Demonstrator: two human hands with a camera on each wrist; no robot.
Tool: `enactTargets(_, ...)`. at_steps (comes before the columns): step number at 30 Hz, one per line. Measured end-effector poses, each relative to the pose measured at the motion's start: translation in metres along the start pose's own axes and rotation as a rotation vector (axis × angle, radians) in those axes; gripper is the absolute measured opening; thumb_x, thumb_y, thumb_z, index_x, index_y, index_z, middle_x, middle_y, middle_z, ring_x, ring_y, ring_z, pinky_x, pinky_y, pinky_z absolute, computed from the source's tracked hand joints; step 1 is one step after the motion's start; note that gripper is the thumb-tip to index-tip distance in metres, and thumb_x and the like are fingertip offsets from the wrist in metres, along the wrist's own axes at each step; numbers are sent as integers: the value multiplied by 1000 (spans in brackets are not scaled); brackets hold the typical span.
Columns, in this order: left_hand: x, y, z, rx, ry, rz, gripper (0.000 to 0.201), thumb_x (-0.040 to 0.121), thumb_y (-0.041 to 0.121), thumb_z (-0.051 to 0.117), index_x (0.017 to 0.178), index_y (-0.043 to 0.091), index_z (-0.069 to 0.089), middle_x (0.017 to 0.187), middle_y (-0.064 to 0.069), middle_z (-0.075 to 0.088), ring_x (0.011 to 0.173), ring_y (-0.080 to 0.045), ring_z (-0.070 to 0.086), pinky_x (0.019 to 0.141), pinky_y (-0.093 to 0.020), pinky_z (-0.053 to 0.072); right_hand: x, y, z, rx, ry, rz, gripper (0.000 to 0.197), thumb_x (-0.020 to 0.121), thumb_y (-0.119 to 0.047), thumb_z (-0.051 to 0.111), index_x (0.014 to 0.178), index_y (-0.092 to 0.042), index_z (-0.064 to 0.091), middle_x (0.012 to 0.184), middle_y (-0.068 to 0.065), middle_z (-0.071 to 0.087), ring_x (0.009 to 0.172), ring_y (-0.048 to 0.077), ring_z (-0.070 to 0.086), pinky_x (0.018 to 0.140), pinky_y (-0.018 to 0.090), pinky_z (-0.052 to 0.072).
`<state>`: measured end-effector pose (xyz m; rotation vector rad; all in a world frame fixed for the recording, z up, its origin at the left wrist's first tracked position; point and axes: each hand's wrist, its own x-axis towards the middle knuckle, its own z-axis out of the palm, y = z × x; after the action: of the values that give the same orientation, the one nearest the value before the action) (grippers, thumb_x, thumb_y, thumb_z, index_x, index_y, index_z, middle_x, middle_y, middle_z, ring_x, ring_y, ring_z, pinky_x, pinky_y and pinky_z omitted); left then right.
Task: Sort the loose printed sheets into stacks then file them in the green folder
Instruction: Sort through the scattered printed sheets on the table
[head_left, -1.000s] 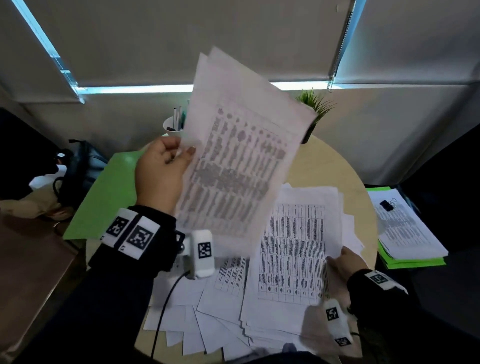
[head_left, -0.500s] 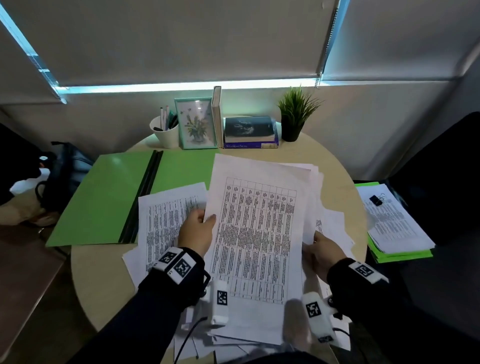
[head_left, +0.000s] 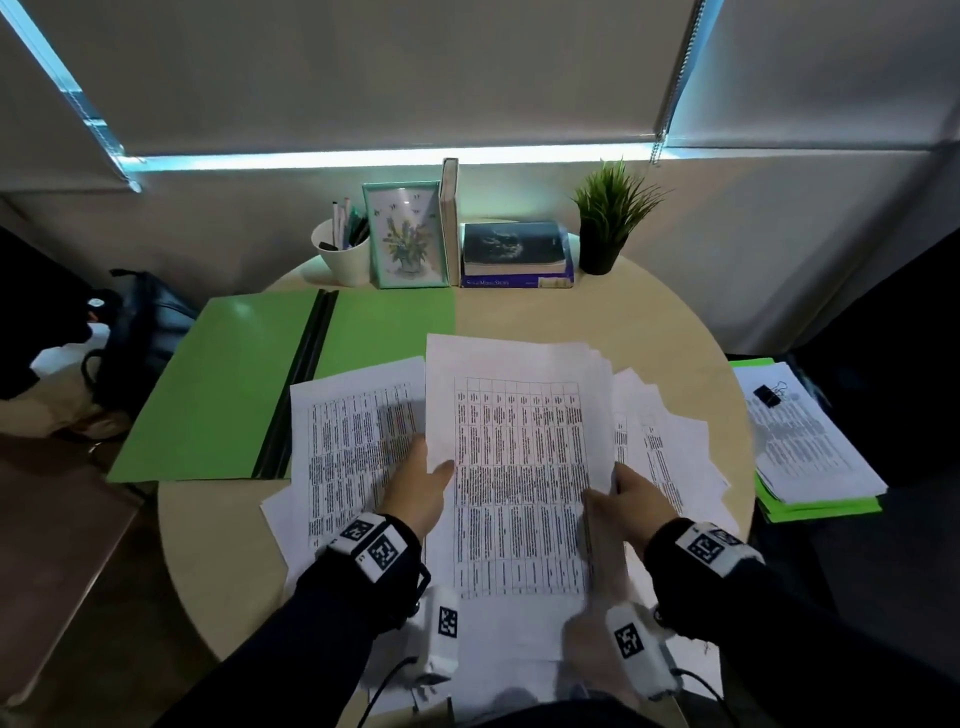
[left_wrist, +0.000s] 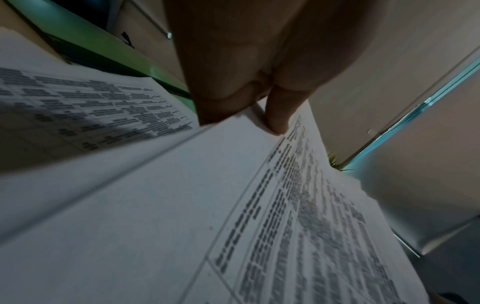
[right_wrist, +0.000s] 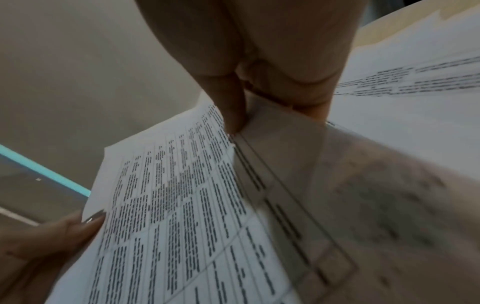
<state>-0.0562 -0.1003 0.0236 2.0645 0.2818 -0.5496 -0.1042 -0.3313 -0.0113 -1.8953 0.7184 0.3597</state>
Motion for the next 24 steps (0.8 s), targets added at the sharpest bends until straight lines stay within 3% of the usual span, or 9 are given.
enactTargets(4,5,-18,-14,-83,-71,38,38,93,11,54,130,16,49,126,-3,60,112,-22,58,98,-34,45,0,-3,8,-248,9,42,8,88,-18,60,86,-11,55,96,13,64,81,23,55,70,26,42)
enactTargets(5,8,-24,-17,-74,-100,13,34,92,11,56,126,15,53,121,-4,63,106,-23,61,95,-35,48,-1,-4,10,-270,4,50,4,89,-16,58,90,-13,57,99,13,63,84,23,54,73,24,38)
enactTargets(8,17,-48,-34,-38,-99,-145,13,91,16,57,103,16,62,102,-9,66,80,-22,61,77,-36,53,5,2,17,-257,37,93,30,90,-9,54,120,-4,56,116,17,63,96,26,55,78,23,35)
enactTargets(10,25,-66,-51,33,-6,-191,10,88,17,60,96,18,64,106,-11,66,81,-19,57,76,-29,49,7,5,20,-238,76,128,35,91,-7,53,125,-2,53,121,19,62,98,27,55,81,28,39)
enactTargets(12,32,-81,-71,130,134,-232,26,83,16,65,109,17,62,116,-11,63,84,-20,58,77,-25,47,10,10,19,-241,111,177,34,91,-7,52,124,0,53,121,22,61,104,32,57,87,34,42)
enactTargets(15,38,-96,-100,147,309,-330,51,76,19,72,124,16,53,127,-13,56,97,-27,59,92,-32,47,11,17,18,-257,155,224,33,89,-6,52,121,4,54,117,24,61,103,35,57,88,36,44)
enactTargets(18,52,-110,-114,-27,325,-385,63,78,19,74,133,8,45,134,-16,52,114,-33,56,99,-39,43,11,20,20,-269,167,253,33,89,-7,53,120,3,55,118,23,61,103,34,58,88,34,43)
enactTargets(21,68,-125,-118,-158,267,-407,67,76,28,76,133,9,44,122,-18,60,102,-32,62,93,-43,49,11,18,22,-287,170,264,30,90,-9,53,119,2,55,118,22,62,94,30,55,87,32,42)
enactTargets(24,71,-127,-116,-62,162,-368,48,78,42,71,107,6,60,88,-6,67,79,-26,63,77,-32,51,12,18,24,-310,180,271,31,91,-10,54,119,2,55,118,22,62,103,33,57,91,35,43)
